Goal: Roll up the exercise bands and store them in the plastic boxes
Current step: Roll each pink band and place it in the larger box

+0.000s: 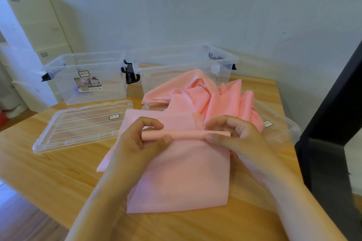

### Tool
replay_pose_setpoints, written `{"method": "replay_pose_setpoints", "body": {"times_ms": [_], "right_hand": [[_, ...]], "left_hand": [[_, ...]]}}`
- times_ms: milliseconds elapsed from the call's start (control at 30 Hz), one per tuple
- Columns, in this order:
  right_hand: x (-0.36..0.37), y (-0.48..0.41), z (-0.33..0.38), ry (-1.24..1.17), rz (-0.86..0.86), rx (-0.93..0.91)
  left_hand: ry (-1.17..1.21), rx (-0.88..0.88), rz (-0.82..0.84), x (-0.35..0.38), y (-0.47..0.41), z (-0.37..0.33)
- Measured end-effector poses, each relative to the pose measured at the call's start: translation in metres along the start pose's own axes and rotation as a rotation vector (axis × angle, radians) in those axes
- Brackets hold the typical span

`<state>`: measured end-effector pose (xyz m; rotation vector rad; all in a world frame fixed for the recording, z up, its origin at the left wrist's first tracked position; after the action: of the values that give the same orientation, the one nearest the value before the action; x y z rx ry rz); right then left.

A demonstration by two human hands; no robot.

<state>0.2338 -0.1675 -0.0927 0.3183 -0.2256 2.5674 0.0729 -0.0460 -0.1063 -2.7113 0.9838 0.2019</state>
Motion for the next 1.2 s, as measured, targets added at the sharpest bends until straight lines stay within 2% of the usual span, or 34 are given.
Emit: {"method": "replay_pose_setpoints", "body": {"times_ms": [300,433,633,833,1033,1100,1200], "right_hand": [[0.003,0.001,0.008,-0.001,0.017,-0.107],[0.005,0.0,0.002,0.009,0.048,-0.039],[0.0,0.0,-0.001,0.04,-0.018,0.017],[-0.001,0.006,0.025,0.108,-0.059,-0.124],[0.003,0.017,0.033,0.046,-0.054,-0.193],[0.001,0.019,0.029,0.044,-0.075,-0.154],[0.003,0.02,0.017,0.024,-0.047,-0.003]], "left_hand": [[-0.087,0.026,-0.048,0.0,0.0,-0.001],[-0.11,0.021,-0.09,-0.005,-0.002,0.001],[-0.107,0.027,-0.111,-0.005,-0.003,-0.002],[-0.189,0.084,-0.077,0.0,-0.002,-0.024],[-0.151,0.041,-0.028,0.003,0.003,-0.028],[-0.104,0.038,-0.032,0.003,0.006,-0.029],[-0.067,0.054,-0.073,-0.003,0.009,-0.031]]}}
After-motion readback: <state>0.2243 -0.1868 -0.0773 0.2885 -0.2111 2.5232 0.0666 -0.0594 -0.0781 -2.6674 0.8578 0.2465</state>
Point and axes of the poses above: each hand's wrist, its own y-axis away from the middle knuckle, its own x-axis out of the palm, z = x × y, the point moved 6 cm from there along -y, towards the middle knuckle, and after that the axes turned 15 degrees about -y, right-handed, at the moved point
